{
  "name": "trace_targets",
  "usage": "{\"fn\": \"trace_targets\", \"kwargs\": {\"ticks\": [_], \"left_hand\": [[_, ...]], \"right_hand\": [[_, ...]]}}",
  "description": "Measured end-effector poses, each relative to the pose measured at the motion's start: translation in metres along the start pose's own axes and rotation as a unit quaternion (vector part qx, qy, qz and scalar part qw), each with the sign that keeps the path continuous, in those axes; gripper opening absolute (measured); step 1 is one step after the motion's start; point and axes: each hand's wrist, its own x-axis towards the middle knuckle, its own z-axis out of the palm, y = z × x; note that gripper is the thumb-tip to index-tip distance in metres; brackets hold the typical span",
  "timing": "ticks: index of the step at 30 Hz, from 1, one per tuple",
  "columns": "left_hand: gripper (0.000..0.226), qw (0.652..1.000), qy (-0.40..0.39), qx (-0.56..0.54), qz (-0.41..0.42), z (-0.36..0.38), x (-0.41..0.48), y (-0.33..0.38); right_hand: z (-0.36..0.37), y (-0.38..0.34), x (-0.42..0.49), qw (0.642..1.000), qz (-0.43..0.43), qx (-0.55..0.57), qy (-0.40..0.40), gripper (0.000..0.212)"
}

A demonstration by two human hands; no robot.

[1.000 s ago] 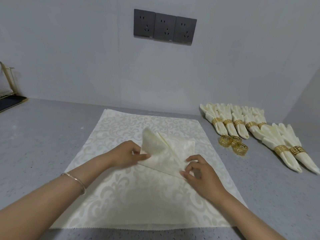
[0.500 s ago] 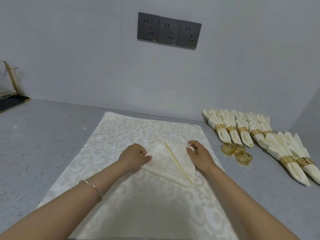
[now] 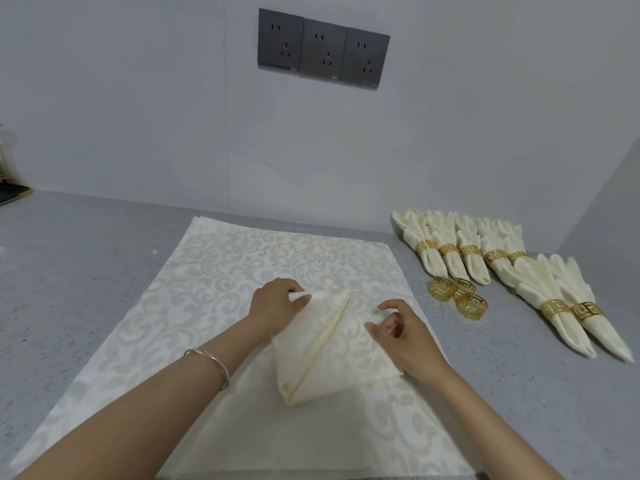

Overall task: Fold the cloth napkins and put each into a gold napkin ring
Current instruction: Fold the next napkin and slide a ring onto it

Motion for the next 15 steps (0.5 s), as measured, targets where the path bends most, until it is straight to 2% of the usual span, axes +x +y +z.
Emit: {"fn": "trace_targets", "kwargs": {"ticks": [1, 3, 6, 11, 15], "left_hand": [[0.019, 1.0, 0.017, 0.017, 0.005, 0.001, -0.004, 0.001], [0.042, 0.999, 0.032, 0.042, 0.011, 0.0, -0.016, 0.004], [0.063, 0.997, 0.02, 0.067, 0.03, -0.002, -0.045, 0.01], [0.079, 0.992, -0.106, 0.065, -0.034, 0.003, -0.088, 0.024], [0.078, 0.979, -0.164, 0.12, -0.003, 0.014, -0.094, 0.031]], "right_hand": [[0.003, -0.001, 0.004, 1.0, 0.0, -0.003, 0.013, 0.031], [0.011, -0.005, 0.013, 1.0, 0.004, 0.002, 0.022, 0.033], [0.021, -0.007, 0.023, 0.999, 0.016, 0.024, 0.028, 0.029], [0.031, -0.004, 0.027, 0.992, 0.017, 0.085, 0.096, 0.021], [0.035, -0.003, 0.028, 0.99, 0.036, 0.067, 0.123, 0.02]]}}
